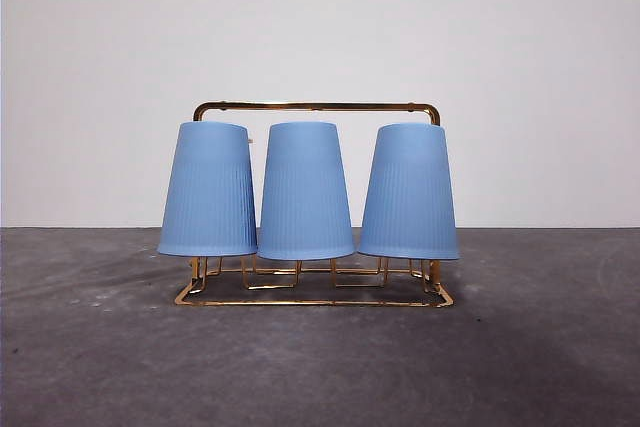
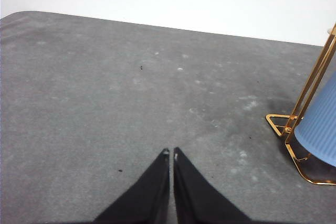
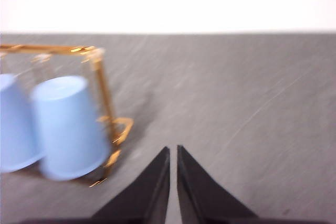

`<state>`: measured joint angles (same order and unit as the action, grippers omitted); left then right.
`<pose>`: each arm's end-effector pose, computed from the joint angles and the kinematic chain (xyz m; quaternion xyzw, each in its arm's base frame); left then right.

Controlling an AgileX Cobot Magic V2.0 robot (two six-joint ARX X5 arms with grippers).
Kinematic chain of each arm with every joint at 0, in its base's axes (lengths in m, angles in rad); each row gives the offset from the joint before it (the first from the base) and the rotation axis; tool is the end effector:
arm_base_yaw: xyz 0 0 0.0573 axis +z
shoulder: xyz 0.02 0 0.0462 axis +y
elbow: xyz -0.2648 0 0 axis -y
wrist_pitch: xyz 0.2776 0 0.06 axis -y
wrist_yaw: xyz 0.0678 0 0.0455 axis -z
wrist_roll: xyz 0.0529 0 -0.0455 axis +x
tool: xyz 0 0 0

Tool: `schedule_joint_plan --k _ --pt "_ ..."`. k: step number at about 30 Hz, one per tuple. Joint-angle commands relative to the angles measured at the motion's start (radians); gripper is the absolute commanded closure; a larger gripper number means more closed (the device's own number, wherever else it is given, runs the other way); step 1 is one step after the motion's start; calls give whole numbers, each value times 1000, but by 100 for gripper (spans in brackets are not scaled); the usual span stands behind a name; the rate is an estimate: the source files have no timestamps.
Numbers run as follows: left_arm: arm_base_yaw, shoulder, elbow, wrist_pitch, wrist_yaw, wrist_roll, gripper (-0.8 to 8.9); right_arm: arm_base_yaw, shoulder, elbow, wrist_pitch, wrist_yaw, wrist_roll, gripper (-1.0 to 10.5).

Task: Pick the top cup and place it on cupholder, pick up the mid cup and place it on cupholder, last pick the bottom cup and place it on cupholder.

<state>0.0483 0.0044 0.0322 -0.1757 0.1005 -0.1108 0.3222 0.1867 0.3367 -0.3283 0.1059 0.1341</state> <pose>0.1502 0.0019 0.1546 -0.0607 0.0750 -0.0219 0.9951 0.1382 0.0402 0.2321 0.0475 0.0940 0.1014 0.9893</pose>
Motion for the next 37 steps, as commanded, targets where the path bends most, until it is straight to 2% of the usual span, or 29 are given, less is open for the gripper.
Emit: schedule_joint_plan --k 1,5,11,14,20,25,31,33,37 --pt "2 -1 -20 -7 -4 16 806 -85 -61 -109 106 -37 -104 929" --pt "2 -1 -20 -7 -4 16 806 -184 -134 -209 170 -103 -150 929" --pt "2 -1 -20 -7 -4 16 806 -293 -183 -271 168 -208 -225 929" --pt "2 -1 -20 -7 -4 16 806 -332 -183 -278 168 -241 -231 929" --pt "2 -1 -20 -7 -4 16 806 -359 -183 -304 171 -237 -226 929" --pt "2 -1 -20 -6 -4 16 806 -359 -183 -326 157 -229 -193 929" --pt "2 -1 -20 -6 -4 16 806 -359 -183 -326 154 -174 -174 929" --pt "2 -1 -20 -6 -4 16 806 -359 -183 -326 152 -127 -164 929" --pt "2 -1 -20 -6 -4 16 806 -359 -183 -326 170 -128 -161 929"
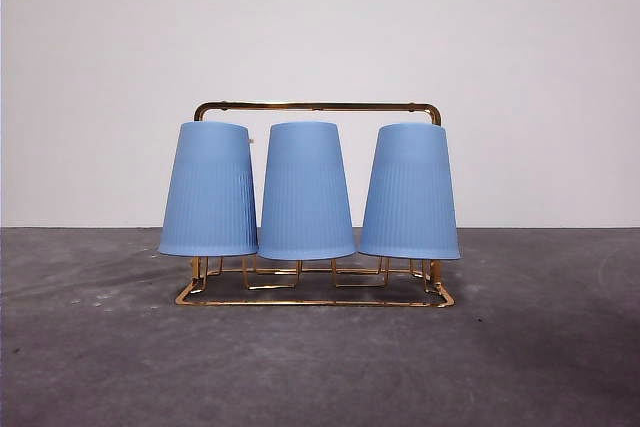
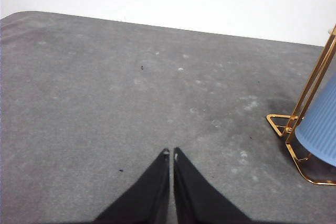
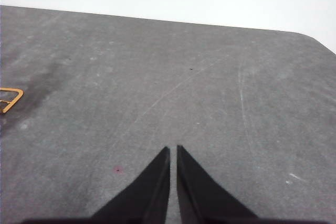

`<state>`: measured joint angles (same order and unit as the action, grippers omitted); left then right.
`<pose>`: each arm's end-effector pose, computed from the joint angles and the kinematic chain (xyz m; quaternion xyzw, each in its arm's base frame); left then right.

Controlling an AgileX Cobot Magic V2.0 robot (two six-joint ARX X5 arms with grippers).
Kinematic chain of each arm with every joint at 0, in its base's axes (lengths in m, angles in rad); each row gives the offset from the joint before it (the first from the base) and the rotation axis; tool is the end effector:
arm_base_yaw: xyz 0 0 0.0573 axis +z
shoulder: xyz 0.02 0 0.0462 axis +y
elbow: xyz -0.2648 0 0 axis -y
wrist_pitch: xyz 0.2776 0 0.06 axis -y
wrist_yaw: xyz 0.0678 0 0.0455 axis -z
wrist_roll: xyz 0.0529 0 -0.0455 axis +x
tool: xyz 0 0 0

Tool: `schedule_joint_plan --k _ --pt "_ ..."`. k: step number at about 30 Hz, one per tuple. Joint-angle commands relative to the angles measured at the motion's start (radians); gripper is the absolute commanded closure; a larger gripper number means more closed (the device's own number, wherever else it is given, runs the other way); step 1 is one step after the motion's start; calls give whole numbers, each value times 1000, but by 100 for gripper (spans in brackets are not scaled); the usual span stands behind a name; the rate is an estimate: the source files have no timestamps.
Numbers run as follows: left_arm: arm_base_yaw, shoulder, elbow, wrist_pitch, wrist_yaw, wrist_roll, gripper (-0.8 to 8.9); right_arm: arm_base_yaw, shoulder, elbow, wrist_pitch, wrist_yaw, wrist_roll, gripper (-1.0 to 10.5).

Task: Pick the top cup and place it on cupholder, pick up the mid cup and place it on cupholder, last pick the bottom cup and place it on cupholder.

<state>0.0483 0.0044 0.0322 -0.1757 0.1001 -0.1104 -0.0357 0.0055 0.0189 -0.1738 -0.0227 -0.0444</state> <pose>0.1502 0.0020 0.1546 -0.0605 0.0750 -0.0217 0.9951 0.1511 -0.0042 0.1494 -0.0198 0.0802 -0.0047 0.9966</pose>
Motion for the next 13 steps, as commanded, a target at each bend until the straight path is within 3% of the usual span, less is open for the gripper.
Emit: schedule_joint_plan --k 1,13 --pt "2 -1 -20 -6 -3 16 806 -2 -2 -8 20 1 18 929" --pt "2 -1 -20 -6 -3 16 806 -2 -2 -8 20 1 18 929"
